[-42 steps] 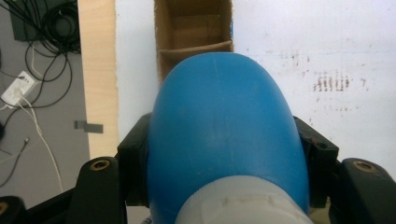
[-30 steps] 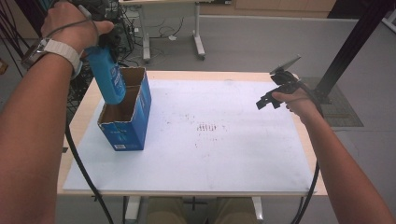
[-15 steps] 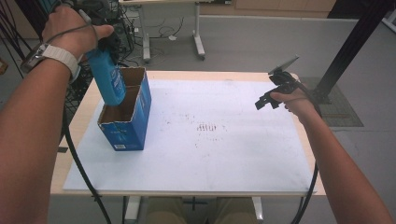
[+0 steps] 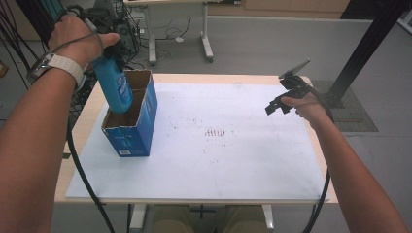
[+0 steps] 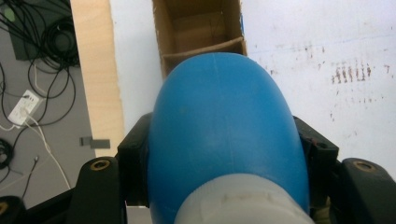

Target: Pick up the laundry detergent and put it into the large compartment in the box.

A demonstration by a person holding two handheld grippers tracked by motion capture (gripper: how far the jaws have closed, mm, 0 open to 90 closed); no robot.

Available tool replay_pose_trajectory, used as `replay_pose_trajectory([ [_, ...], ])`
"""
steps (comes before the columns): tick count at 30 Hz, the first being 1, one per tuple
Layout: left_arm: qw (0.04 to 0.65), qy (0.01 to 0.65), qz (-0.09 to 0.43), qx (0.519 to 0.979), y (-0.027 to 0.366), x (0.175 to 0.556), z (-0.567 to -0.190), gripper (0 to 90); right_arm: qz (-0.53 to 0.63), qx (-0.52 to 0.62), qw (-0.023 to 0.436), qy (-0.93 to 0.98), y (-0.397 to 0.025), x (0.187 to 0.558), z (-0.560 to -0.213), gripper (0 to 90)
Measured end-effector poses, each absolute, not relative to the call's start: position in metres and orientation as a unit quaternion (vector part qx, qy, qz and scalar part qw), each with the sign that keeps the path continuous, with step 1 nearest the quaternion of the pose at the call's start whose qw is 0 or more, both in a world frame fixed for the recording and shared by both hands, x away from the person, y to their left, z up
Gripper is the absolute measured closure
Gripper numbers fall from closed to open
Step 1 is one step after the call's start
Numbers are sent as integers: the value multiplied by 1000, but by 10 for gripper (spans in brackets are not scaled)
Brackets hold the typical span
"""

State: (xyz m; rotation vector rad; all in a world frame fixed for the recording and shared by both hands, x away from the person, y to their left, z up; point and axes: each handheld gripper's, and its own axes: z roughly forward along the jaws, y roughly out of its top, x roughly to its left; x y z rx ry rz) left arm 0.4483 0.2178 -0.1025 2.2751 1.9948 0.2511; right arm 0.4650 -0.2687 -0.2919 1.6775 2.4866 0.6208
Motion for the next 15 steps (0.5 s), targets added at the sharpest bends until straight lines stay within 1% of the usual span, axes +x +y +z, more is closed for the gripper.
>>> replay_pose_trajectory([
  [15, 52, 654, 82, 750, 220, 452, -119, 372, 201, 551, 37, 809, -271, 466, -294, 84],
])
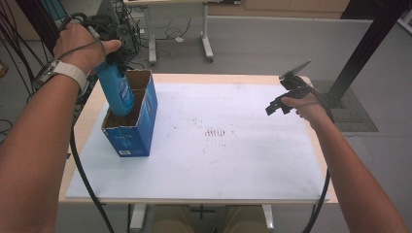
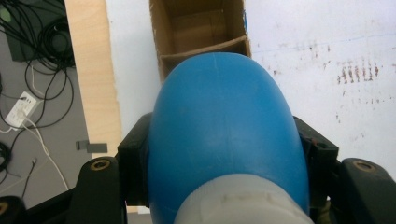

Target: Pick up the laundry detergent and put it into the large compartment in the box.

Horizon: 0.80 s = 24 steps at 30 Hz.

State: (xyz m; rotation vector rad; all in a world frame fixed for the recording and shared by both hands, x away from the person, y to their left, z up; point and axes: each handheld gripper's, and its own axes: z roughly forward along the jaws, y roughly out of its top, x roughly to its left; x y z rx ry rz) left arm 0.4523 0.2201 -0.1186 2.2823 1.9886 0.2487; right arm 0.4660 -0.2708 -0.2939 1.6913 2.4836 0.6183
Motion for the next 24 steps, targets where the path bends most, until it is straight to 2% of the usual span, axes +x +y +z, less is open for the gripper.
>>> replay_pose_trajectory([
  [24, 50, 653, 82, 751, 220, 459, -150, 372, 201, 556, 37, 806, -275, 466, -294, 84],
])
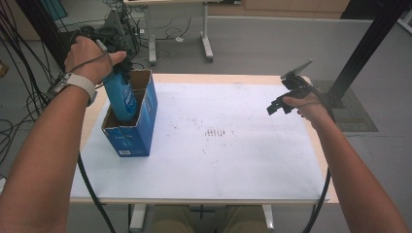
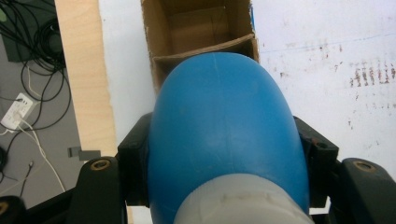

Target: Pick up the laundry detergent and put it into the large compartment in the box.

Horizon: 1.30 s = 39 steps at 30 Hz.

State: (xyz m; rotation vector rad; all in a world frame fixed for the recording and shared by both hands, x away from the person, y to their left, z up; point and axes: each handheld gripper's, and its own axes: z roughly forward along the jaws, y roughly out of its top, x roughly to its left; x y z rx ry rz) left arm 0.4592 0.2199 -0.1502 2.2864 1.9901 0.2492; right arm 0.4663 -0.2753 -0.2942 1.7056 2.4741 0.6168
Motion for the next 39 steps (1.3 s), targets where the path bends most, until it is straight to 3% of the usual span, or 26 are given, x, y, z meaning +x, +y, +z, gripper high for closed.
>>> replay_pose_trajectory([
  [39, 43, 647, 96, 755, 221, 463, -200, 372, 194, 561, 28, 804, -277, 466, -305, 84],
])
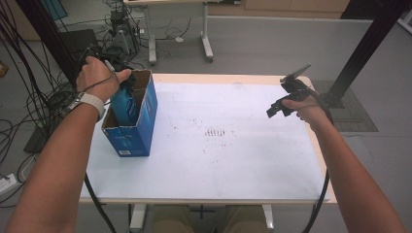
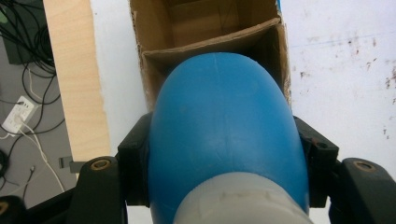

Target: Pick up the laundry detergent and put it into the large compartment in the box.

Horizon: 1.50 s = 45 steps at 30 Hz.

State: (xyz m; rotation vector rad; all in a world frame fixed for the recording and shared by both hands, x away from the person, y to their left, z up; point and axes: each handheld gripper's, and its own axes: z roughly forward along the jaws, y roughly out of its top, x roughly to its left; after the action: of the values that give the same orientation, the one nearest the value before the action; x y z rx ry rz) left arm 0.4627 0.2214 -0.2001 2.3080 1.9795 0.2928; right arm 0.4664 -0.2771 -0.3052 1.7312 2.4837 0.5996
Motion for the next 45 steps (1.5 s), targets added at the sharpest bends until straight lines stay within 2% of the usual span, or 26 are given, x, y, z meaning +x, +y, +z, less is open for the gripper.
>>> replay_pose_trajectory([
  [45, 34, 648, 75, 757, 220, 463, -254, 372, 193, 568, 21, 800, -282, 466, -313, 84],
])
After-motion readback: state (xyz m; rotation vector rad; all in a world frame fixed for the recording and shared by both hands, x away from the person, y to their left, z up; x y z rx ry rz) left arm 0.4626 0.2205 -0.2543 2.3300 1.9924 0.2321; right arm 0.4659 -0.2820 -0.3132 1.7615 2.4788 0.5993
